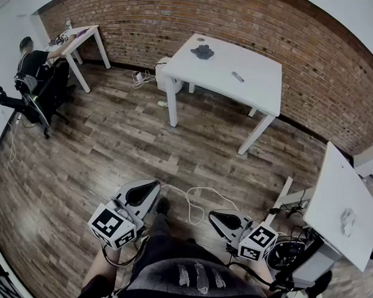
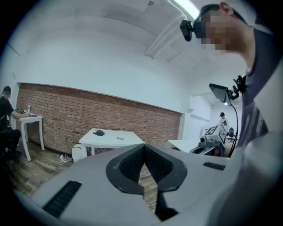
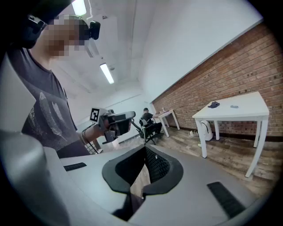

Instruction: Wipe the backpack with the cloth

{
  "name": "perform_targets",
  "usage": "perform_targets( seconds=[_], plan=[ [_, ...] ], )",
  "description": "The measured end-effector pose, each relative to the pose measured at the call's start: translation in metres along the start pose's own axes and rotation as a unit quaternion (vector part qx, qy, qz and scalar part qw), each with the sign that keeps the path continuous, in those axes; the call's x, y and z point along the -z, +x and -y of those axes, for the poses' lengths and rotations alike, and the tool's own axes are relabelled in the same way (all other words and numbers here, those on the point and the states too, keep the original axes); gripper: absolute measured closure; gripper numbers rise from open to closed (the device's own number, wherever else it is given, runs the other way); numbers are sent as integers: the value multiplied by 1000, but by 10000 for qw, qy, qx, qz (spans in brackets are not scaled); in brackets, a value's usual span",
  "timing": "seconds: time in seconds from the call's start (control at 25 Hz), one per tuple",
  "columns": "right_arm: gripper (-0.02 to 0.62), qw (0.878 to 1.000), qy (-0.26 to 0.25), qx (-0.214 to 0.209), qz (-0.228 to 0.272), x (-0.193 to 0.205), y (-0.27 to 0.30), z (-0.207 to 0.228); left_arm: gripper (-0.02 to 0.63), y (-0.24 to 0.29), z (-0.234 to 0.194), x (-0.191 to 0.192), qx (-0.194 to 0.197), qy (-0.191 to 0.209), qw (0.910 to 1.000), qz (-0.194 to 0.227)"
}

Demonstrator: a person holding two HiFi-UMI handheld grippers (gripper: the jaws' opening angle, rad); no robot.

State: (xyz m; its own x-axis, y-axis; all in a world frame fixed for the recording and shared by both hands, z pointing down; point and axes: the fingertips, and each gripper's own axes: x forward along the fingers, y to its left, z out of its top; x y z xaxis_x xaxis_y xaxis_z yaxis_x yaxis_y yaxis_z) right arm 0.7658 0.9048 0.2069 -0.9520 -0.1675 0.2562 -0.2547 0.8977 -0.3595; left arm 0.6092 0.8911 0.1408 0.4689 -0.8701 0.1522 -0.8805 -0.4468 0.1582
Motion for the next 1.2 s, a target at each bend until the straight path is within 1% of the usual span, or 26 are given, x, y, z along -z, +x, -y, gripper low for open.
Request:
perform_targets(
  seconds=[0.24,0.4,0.48,0.6,0.72,0.84,0.96,1.2],
  plan=[
    [597,9996,-13,234,-167,-30,77,26,607,10,-86,-6,188,-92,9998,25],
    [597,9990,1,329,-296,-61,142,41,607,17,-151,-22,375,-245,9989,153],
    [597,9988,-3,334,-363,-75,173,47,607,17,-184,-31,392,-259,9986,239],
    [597,9979,-145,332,-545,-94,211,52,607,15,-225,-46,407,-324,9978,410],
    [597,9970,-204,325,-675,-106,238,63,607,12,-253,-54,378,-473,9967,546],
    [597,9968,-185,331,-707,-114,258,72,607,10,-270,-54,346,-526,9962,601],
    [597,9972,-221,245,-665,-123,280,79,607,6,-288,-56,267,-474,9966,616],
    [597,9969,-275,122,-732,-137,320,108,607,8,-323,-62,-74,-303,9978,586]
  ],
)
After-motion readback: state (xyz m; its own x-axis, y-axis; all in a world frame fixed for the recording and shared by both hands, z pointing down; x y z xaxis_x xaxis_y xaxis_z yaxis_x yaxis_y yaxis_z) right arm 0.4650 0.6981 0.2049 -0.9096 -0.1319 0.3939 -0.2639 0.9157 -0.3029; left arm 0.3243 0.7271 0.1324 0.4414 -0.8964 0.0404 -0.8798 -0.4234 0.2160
